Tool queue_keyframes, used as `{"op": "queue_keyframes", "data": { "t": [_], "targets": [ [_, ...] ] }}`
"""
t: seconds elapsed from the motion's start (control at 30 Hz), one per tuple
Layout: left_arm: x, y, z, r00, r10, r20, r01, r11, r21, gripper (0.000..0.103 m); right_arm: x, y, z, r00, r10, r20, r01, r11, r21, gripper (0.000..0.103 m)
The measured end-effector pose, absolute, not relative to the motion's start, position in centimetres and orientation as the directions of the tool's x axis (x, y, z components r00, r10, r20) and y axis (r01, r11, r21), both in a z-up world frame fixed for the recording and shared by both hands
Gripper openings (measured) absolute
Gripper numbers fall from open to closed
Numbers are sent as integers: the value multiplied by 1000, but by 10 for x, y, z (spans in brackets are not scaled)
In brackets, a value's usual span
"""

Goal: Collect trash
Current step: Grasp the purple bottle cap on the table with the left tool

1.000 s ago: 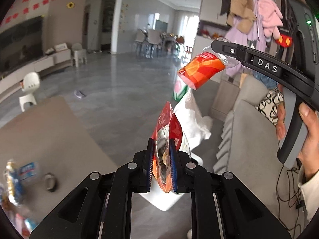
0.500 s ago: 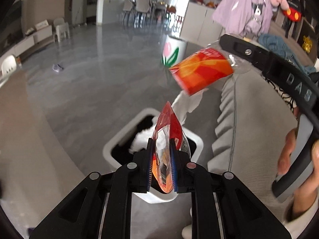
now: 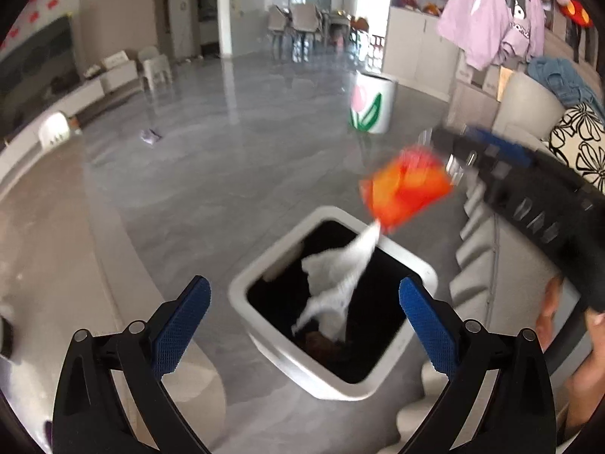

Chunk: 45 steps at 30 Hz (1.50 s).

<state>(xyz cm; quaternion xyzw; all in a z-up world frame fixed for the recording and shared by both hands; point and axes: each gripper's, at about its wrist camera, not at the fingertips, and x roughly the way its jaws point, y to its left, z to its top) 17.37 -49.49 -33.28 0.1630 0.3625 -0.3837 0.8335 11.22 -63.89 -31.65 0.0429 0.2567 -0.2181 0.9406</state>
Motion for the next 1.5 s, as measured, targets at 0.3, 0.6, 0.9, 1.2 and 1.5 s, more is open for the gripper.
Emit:
{"op": "queue_keyframes", "data": {
  "t": [0.3, 0.6, 0.9, 1.2, 1.5],
  "targets": [
    [170, -473, -310, 572, -448, -687, 715, 684, 148, 98, 132, -630, -355, 723, -337, -603, 372, 925, -71, 99],
    [159, -383, -298, 737, -291, -610, 513, 829, 223, 98, 122, -605, -334, 800, -337, -496, 349, 934, -72, 99],
    [167, -319, -310, 734, -236, -637, 413, 899, 143, 98, 122, -550, -318, 862, -271, -429, 233, 962, -139, 99],
    [185, -313, -331, 659, -308, -686, 449, 893, 29, 66, 126, -510, -290, 895, -192, -403, 161, 981, -108, 99],
    [191, -296, -336, 594, -367, -716, 483, 874, -48, 45, 164, -453, -261, 916, -76, -395, 42, 995, -94, 99]
  ]
}}
